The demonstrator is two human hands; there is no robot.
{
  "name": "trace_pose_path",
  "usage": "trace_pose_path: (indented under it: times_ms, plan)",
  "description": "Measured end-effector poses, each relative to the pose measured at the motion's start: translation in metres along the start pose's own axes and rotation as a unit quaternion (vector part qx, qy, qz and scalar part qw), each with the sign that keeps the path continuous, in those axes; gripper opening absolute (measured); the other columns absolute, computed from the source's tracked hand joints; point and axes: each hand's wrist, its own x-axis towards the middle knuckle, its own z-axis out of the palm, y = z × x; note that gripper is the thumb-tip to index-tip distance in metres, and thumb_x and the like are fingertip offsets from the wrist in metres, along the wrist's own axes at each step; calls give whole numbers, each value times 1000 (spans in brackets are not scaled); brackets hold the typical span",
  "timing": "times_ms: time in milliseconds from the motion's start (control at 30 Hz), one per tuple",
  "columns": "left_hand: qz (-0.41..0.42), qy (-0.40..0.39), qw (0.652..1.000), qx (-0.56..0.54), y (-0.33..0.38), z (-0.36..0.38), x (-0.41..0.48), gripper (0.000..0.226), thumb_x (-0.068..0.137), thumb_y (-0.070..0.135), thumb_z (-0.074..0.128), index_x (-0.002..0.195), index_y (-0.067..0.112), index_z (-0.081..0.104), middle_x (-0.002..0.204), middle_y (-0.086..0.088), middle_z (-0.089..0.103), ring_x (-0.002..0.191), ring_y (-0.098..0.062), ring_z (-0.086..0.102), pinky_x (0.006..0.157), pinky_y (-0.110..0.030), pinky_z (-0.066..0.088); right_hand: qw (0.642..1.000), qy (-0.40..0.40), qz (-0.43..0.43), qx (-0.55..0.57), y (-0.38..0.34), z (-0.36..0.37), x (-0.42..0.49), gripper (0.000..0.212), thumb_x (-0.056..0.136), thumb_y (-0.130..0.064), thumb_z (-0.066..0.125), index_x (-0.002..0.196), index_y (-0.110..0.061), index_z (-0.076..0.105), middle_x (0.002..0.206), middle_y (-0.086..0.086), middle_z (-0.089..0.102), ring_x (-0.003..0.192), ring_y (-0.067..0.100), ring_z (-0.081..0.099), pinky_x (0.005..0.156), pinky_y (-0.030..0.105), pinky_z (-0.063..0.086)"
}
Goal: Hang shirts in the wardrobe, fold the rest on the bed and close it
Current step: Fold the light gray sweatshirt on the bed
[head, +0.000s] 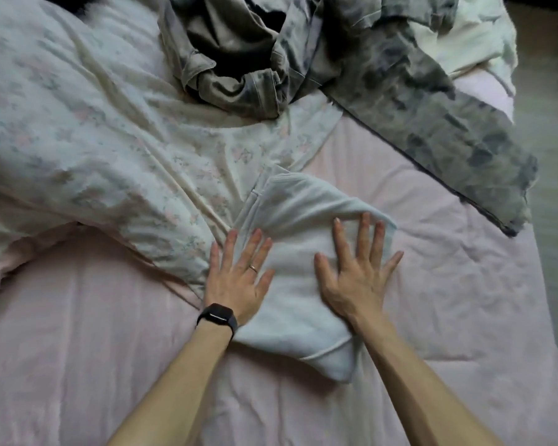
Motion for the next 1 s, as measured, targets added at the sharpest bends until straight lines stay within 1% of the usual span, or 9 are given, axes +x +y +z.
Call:
trace_pose_path:
  times_ms: [167,233,333,400,433,567,800,900,1000]
  plan:
    - [-22,-23,1000,-1,13,-14,-1,64,102,57,16,158,36,-6,163,13,-22,150,-31,-25,121,-55,-10,999,-35,25,-13,-5,5,8,71,96,-69,30,158,-46,6,168,-3,-17,153,24,-19,112,77,2]
    - [-56,-33,996,-56,21,-26,-4,63,101,57,26,158,40,6,164,10,-21,150,-30,-22,122,-52,-9,999,-20,48,6,-12,-1,-5,74,95,-68,37,159,-42,10,168,3,-14,154,28,-15,115,73,0]
    - [-131,-30,975,-176,28,-52,-2,61,91,67,44,148,49,33,164,-1,-7,148,-38,8,120,-53,16,973,31,193,125,-19,-16,-40,84,89,-65,56,159,-41,16,168,14,1,153,37,11,118,59,19]
    - [-153,-73,968,-185,25,-63,4,71,83,79,46,148,53,30,159,-8,3,140,-41,21,115,-53,28,941,5,273,201,-20,-22,-57,88,84,-67,57,157,-47,10,164,16,17,144,38,30,113,50,32]
    - [-144,-89,972,-160,23,-67,8,75,80,82,47,148,55,28,156,-12,9,136,-40,25,113,-52,31,935,-6,281,216,-20,-25,-63,90,82,-69,56,156,-49,8,161,17,24,141,39,35,111,48,35]
    - [-133,-73,979,-133,22,-73,20,79,75,81,55,145,57,32,140,-12,27,122,-37,35,105,-49,37,943,-32,256,212,-18,-31,-66,97,78,-75,61,154,-56,3,158,14,25,135,41,38,111,48,35]
    - [-196,-40,971,-128,36,-64,8,81,70,84,57,142,63,28,135,-7,23,110,-36,37,84,-48,46,939,-7,252,232,-15,-22,-77,99,71,-75,67,151,-60,9,149,5,30,123,38,50,103,47,44]
    - [-214,-70,965,-130,35,-62,8,85,70,89,50,144,67,15,129,-12,27,114,-39,41,91,-50,41,938,-33,264,221,-14,-21,-73,97,73,-77,64,151,-60,8,148,5,27,122,38,49,102,46,44]
    - [-206,-87,968,-115,29,-60,8,87,72,91,43,146,65,6,129,-15,32,117,-36,38,96,-51,37,957,-35,242,157,-26,-20,-77,89,82,-76,54,152,-59,2,155,9,21,116,39,48,96,47,46]
